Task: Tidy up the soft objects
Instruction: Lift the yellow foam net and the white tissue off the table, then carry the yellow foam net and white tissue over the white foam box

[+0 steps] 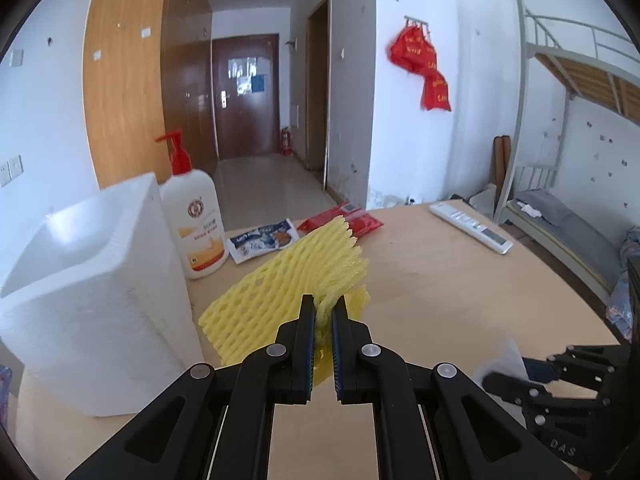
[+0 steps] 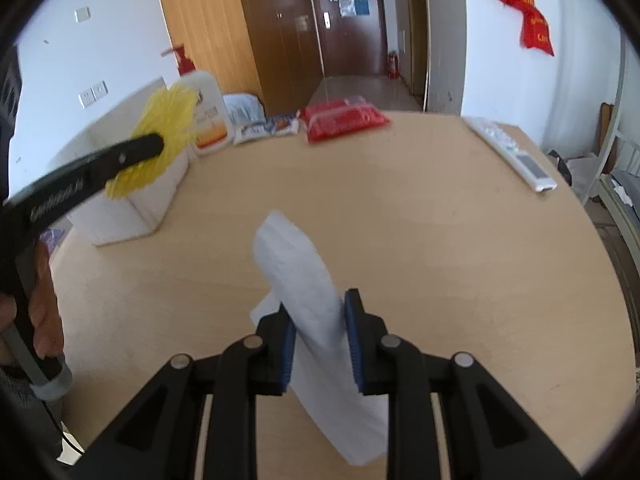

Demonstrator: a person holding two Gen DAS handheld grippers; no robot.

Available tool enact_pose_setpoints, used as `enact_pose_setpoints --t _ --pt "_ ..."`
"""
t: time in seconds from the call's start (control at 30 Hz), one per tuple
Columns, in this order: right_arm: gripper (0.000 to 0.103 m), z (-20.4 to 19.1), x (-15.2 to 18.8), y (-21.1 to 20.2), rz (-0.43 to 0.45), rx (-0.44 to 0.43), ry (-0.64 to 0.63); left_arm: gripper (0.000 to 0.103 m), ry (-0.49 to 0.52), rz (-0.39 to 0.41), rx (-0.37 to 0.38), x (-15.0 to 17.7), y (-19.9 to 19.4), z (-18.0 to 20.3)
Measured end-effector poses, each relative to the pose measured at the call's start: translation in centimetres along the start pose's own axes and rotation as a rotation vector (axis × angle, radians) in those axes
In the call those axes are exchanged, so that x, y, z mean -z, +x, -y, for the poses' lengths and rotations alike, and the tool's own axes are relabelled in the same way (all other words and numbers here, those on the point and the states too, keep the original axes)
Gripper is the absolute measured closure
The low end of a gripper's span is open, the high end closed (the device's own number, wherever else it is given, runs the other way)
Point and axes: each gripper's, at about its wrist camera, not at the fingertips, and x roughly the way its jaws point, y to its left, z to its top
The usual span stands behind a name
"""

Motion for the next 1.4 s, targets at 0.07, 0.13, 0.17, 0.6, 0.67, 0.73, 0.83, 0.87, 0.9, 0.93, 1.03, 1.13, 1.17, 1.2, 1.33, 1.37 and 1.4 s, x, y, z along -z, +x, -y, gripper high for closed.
enact_pose_setpoints --t 0.07,0.13,0.17,0.6,0.67,0.73,0.83,0.87,0.9,0.93,1.03,1.13,1.17,1.2,1.33,1.37,1.4 --pt "0.076 -0.3 -0.2 -0.7 0.024 -0.005 -0.001 0.095 0.000 0.018 -0.001 0.0 -1.2 0.1" --pt "0.076 -0.7 -0.3 -1.3 0.037 -0.012 -0.010 0.095 -0.003 0.036 0.005 0.1 -2.5 0.1" --pt "0.076 -0.9 -0.3 -1.7 0.047 -0.016 -0.012 0.095 -0.001 0.042 0.002 0.1 -3.0 0.1" --pt "0.097 -2.0 0.7 -3.7 0.100 -0.017 -0.037 0.095 -0.021 0.112 -0.017 1.6 -8.8 -0.2" --pt "0.097 -2.1 0.8 -4.2 0.103 -0.029 -0.026 0.095 -0.027 0.120 -0.021 1.6 -9.3 -0.4" --pt "0.097 -2.3 0.8 -4.9 0.120 -0.025 -0.025 0.095 -0.029 0.128 -0.024 1.7 -9.9 -0.4" --pt "0.097 -2.6 0.8 -6.0 0.142 -0.030 -0.024 0.095 -0.035 0.141 -0.038 1.6 -11.2 -0.6" --pt "0.097 -2.8 0.7 -6.5 0.153 -0.030 -0.028 0.095 -0.040 0.147 -0.041 1.7 -11.6 -0.7" --pt "0.097 -3.0 0.7 -6.8 0.163 -0.031 -0.028 0.095 -0.042 0.152 -0.043 1.8 -12.0 -0.7" --pt "0.097 -3.3 0.6 -7.3 0.173 -0.028 -0.035 0.095 -0.042 0.157 -0.045 1.9 -12.4 -0.8" --pt "0.097 -3.9 0.5 -8.2 0.195 -0.033 -0.045 0.095 -0.052 0.169 -0.061 2.2 -13.6 -1.2" --pt "0.097 -4.7 0.6 -8.9 0.212 -0.042 -0.054 0.095 -0.061 0.176 -0.080 3.0 -14.8 -1.6" --pt "0.097 -4.8 0.7 -9.1 0.219 -0.048 -0.053 0.095 -0.060 0.176 -0.084 3.2 -15.0 -1.7" --pt "0.097 -5.0 0.8 -9.3 0.222 -0.053 -0.056 0.095 -0.059 0.174 -0.090 3.5 -15.3 -1.8" --pt "0.097 -6.0 1.0 -9.8 0.238 -0.070 -0.062 0.095 -0.067 0.169 -0.123 4.4 -16.1 -2.2" --pt "0.097 -6.3 1.0 -10.0 0.242 -0.078 -0.068 0.095 -0.072 0.172 -0.132 4.7 -16.5 -2.4" --pt "0.097 -6.4 1.0 -10.0 0.242 -0.081 -0.072 0.095 -0.075 0.174 -0.137 4.9 -16.8 -2.6"
